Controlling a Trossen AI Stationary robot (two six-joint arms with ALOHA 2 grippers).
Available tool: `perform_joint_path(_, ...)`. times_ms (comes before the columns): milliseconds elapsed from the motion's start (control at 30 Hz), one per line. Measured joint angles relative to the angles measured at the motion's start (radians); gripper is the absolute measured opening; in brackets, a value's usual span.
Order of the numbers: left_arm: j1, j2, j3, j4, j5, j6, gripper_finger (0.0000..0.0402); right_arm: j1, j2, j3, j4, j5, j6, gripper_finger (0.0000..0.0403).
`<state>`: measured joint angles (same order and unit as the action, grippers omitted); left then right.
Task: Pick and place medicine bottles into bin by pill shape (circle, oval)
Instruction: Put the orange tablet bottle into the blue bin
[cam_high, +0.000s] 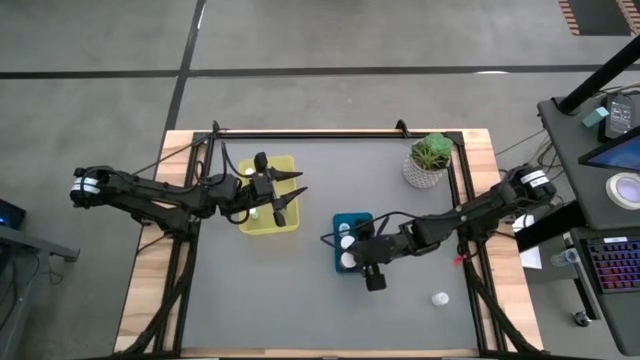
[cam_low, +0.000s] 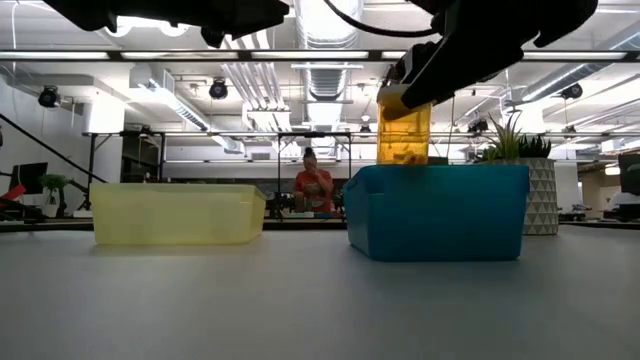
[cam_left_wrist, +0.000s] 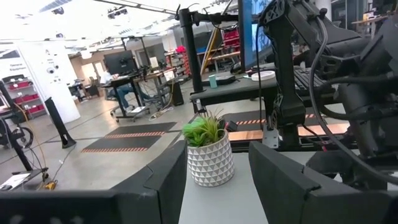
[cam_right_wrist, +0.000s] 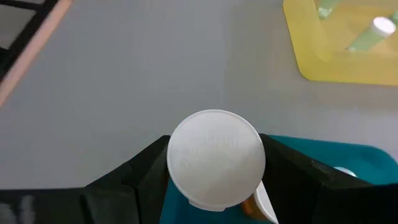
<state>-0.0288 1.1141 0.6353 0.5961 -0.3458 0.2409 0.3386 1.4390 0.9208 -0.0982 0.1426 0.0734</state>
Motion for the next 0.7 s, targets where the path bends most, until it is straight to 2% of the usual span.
perform_joint_path(433, 0.000, 0.000, 0.000, -0.001, 0.000, 0.001, 0.0157, -0.005, 0.101, -0.001, 0.013, 0.018, 0.004, 0.0216)
perform_joint_path(700, 0.001, 0.000, 0.000, -0.002, 0.000, 0.001, 0.0157, -0.005, 0.079, -0.001, 0.009, 0.017, 0.020, 0.0258)
